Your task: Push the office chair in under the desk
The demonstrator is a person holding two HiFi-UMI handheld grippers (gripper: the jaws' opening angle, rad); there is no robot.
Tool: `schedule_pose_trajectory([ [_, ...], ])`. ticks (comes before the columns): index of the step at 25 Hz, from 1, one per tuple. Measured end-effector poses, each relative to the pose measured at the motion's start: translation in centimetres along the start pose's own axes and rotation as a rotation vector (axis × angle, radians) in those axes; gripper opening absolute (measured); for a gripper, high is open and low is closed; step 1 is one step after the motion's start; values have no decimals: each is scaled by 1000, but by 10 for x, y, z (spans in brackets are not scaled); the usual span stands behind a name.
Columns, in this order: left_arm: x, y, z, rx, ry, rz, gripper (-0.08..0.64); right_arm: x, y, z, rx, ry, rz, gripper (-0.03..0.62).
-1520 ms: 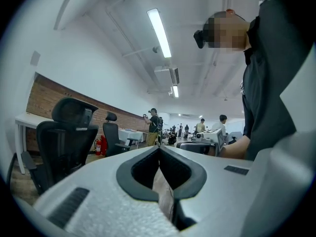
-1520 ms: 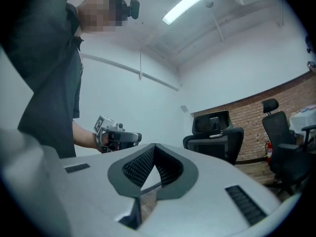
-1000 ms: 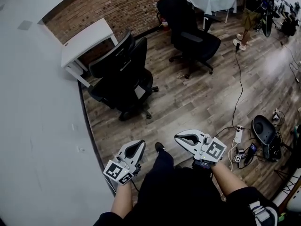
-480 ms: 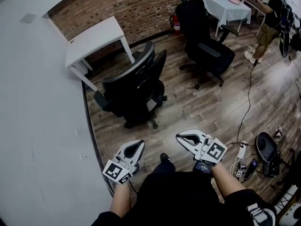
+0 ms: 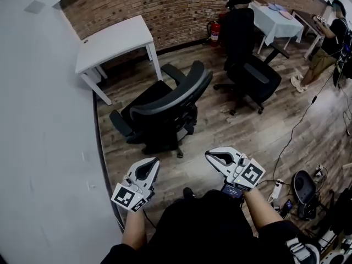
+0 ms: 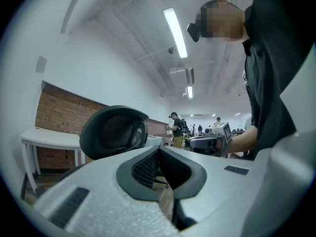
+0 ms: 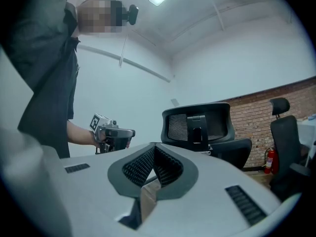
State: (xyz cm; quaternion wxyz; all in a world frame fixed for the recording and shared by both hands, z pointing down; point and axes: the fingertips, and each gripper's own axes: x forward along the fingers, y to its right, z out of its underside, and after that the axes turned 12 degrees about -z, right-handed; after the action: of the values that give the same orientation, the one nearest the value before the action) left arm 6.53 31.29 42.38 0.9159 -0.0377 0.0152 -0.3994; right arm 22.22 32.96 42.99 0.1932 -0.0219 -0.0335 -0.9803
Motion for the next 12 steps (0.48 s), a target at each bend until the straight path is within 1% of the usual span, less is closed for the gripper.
schedule_pose_trajectory([
  [2, 2, -9, -2, 7, 10, -10, 15, 5, 10, -4, -14, 8, 1, 6],
  [5, 1, -21, -5, 12, 23, -33, 15, 11, 22, -16, -25, 61, -5, 6],
  [7, 3, -29, -8, 20, 28, -46, 15, 14, 31, -21, -27, 72, -6, 6],
  [9, 8, -36, -12, 47, 25, -51, 15, 17, 40, -23, -39, 65, -5, 6],
  [12, 16, -44, -14, 119, 1, -53, 15, 15, 59, -21, -53, 47, 17, 6],
])
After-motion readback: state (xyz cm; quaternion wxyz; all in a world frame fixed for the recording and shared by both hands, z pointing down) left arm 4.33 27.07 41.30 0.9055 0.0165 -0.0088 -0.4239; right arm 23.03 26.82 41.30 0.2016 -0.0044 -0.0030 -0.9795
